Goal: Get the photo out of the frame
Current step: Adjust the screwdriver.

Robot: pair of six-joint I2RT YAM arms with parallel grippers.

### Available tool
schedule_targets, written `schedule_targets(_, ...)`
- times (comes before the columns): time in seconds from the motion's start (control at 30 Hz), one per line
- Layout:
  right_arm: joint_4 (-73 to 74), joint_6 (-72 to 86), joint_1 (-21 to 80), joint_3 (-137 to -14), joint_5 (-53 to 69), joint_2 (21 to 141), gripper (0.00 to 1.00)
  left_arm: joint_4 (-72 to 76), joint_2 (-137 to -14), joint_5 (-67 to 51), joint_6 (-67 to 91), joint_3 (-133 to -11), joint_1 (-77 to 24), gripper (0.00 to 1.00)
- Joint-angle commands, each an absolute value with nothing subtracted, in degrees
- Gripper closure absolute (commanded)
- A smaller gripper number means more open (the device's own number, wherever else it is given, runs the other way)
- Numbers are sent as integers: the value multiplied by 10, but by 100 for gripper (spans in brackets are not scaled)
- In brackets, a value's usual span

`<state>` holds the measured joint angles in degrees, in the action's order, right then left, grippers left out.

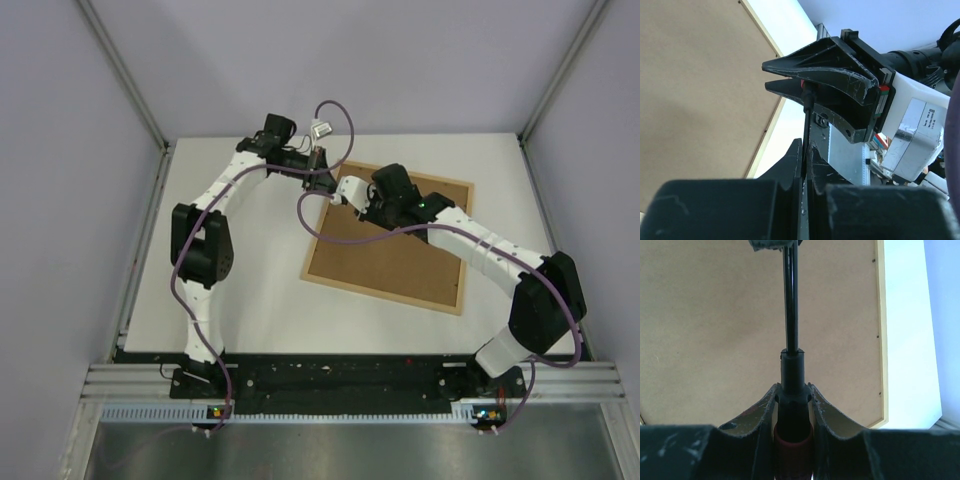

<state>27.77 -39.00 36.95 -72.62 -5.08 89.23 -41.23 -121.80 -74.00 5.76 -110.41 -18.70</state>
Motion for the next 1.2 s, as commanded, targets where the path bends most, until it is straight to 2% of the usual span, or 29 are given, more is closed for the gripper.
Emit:
schedule_targets(0.0,254,-388,379,-729,-26,884,97,-375,-1223,-749,69,-1128,-192,100)
schedule_targets(0.07,256,-388,379,-730,-24,882,91,-366,-1223,-753,78,-1123,-192,100)
schedule_targets(0.2,257,-386,378,-732,-19,875,89,-337,-1214,-759,96,-1107,-192,100)
schedule_targets(0.23,257,-384,375,-732,-18,875,86,-331,-1212,-758,98,-1101,-192,100)
schedule_targets(0.3,258,-381,373,-737,-11,873,73,-326,-1208,-756,100,-1097,-191,100)
schedule_targets(0.37,265,-375,366,-744,-4,871,54,-319,-1206,-753,104,-1088,-191,100)
schedule_targets(0.5,290,-361,342,-771,54,863,30,-304,-1202,-750,116,-1078,-185,100)
schedule_targets(0.6,308,-345,314,-788,118,856,21,-274,-1199,-753,140,-1067,-179,100)
schedule_targets(0.67,315,-331,286,-795,171,847,20,-231,-1193,-763,180,-1051,-175,100)
schedule_targets(0.8,314,-314,214,-786,314,827,20,-37,-1173,-784,332,-979,-166,100)
schedule_targets(0.97,315,-341,205,-759,377,814,20,412,-1181,-801,687,-885,-165,100)
schedule_targets(1.07,313,-359,206,-749,391,818,20,701,-1231,-802,947,-899,-165,100)
schedule_targets(1.13,311,-371,209,-744,383,822,22,847,-1266,-798,1096,-927,-165,100)
schedule_targets(1.17,309,-376,210,-740,380,823,22,863,-1278,-797,1119,-934,-165,100)
